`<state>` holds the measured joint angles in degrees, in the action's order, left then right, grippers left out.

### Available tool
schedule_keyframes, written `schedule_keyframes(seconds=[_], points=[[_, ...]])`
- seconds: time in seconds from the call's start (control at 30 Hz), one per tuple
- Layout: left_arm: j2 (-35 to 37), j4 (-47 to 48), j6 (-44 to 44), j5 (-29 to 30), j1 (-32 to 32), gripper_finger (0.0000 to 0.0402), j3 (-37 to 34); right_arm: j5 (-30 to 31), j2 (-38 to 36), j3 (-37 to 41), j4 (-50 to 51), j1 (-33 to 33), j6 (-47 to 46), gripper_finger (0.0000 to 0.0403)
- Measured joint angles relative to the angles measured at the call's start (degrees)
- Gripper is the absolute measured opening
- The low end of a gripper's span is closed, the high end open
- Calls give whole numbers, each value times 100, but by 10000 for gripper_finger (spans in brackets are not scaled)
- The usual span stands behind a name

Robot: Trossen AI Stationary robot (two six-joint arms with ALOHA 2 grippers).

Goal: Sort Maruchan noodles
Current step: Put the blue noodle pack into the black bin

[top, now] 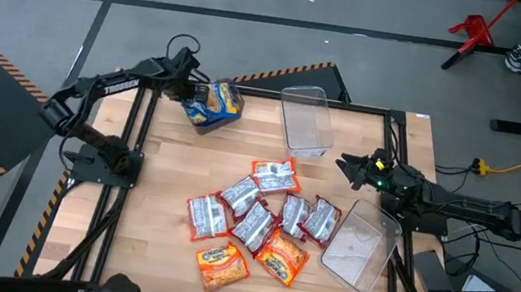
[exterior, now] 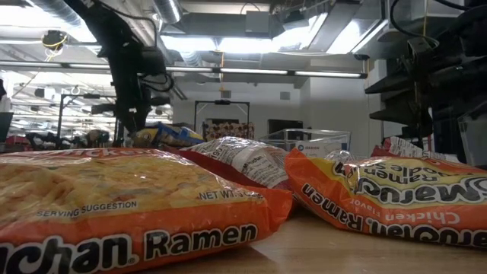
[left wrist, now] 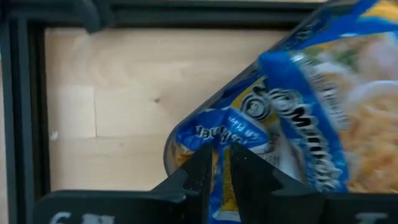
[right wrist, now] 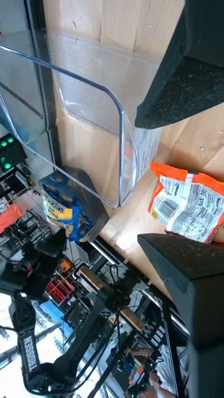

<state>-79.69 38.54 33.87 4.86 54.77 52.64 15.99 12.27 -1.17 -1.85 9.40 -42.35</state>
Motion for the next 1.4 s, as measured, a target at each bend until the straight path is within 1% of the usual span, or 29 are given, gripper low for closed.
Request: schedule_keyframes(seconds=[0.17,0.33,0.43,0.53,0.67,0.77,0.87,1.07,1.2,1.4], points=[[80,-5,-711,-366,87,77,0,-9,0,0,6,-1,35,278],[80,-11,-994,-612,122,120,36,-11,0,0,11,-1,35,278],[137,51,-1269,-612,124,142,256,-31,0,0,15,-1,35,278],[293,110,-1475,-609,126,154,551,-57,-1,0,22,-1,35,278],[570,125,-1688,-748,104,156,875,-55,0,0,24,1,39,278],[774,-151,-1737,-750,36,157,957,-55,0,0,25,0,61,278],[771,-477,-1647,-737,-103,156,957,-55,0,0,26,1,63,278],[366,-833,-1646,-774,-542,152,955,-56,0,0,26,1,63,278],[18,-1093,-1616,-459,-689,152,955,-55,0,0,26,0,36,278],[-474,-795,-1607,-424,-691,152,954,-56,-2,0,28,-1,31,278]])
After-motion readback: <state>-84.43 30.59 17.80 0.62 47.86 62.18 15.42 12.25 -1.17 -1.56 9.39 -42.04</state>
